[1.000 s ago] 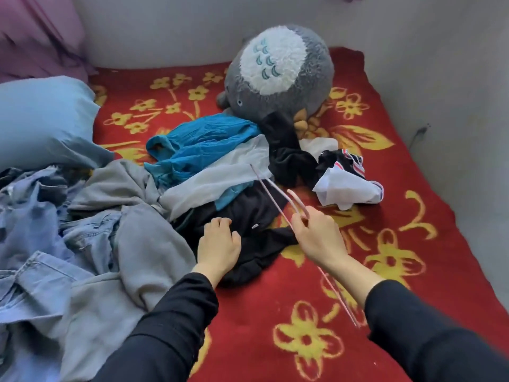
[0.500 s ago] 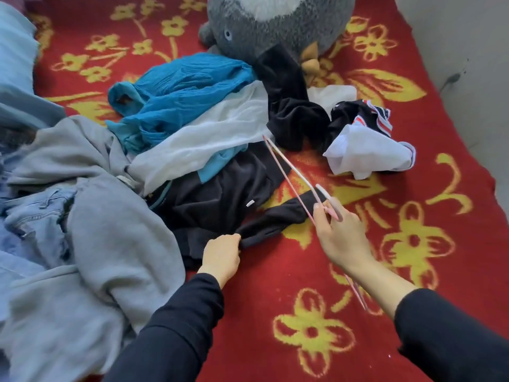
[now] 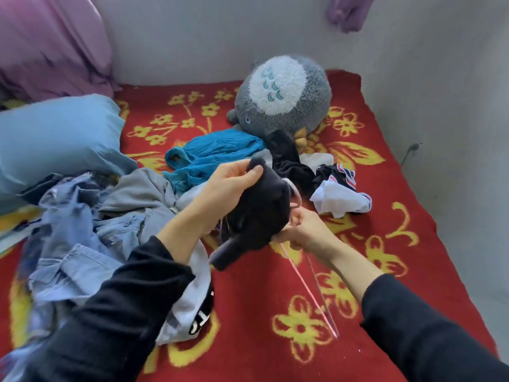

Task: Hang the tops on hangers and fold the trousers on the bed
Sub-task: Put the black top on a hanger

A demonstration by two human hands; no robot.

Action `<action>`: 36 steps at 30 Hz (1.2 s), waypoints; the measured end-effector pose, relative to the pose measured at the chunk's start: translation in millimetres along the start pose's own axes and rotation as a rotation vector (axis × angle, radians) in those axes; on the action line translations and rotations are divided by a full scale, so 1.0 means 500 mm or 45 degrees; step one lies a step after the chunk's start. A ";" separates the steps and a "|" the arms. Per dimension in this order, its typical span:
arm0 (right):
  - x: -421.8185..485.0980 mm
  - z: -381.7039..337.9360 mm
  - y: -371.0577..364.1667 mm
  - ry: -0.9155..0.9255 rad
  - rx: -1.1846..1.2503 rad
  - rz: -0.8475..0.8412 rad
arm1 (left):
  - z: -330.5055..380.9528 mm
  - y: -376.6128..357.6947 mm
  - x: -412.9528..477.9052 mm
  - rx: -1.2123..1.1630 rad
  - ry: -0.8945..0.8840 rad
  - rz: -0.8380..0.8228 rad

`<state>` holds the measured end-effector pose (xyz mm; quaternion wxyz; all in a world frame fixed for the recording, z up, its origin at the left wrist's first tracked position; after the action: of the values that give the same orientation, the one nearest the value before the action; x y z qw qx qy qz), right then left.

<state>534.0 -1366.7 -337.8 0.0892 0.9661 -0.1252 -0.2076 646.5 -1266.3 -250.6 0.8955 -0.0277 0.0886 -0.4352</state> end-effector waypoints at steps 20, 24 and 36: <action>-0.233 -0.456 0.043 0.305 0.159 0.472 | 0.186 0.090 -0.218 0.459 -0.026 0.186; -0.259 -0.472 0.037 0.360 0.178 0.393 | 0.004 0.137 -0.223 0.609 0.290 0.438; -0.437 -0.487 0.214 0.454 0.467 0.499 | 0.066 0.032 -0.098 0.638 0.007 0.234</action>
<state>422.3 -1378.5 -12.1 -0.0276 0.9447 -0.3265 0.0120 635.2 -1218.9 -213.5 0.9100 0.2040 -0.0173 -0.3604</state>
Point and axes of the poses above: each hand's wrist, its own x-axis towards the middle knuckle, its own y-axis out of the back of the hand, z = x × y, the point moved 7 cm from there along x, towards the middle knuckle, and after that the axes turned 11 degrees about -x, right-handed, at the moved point
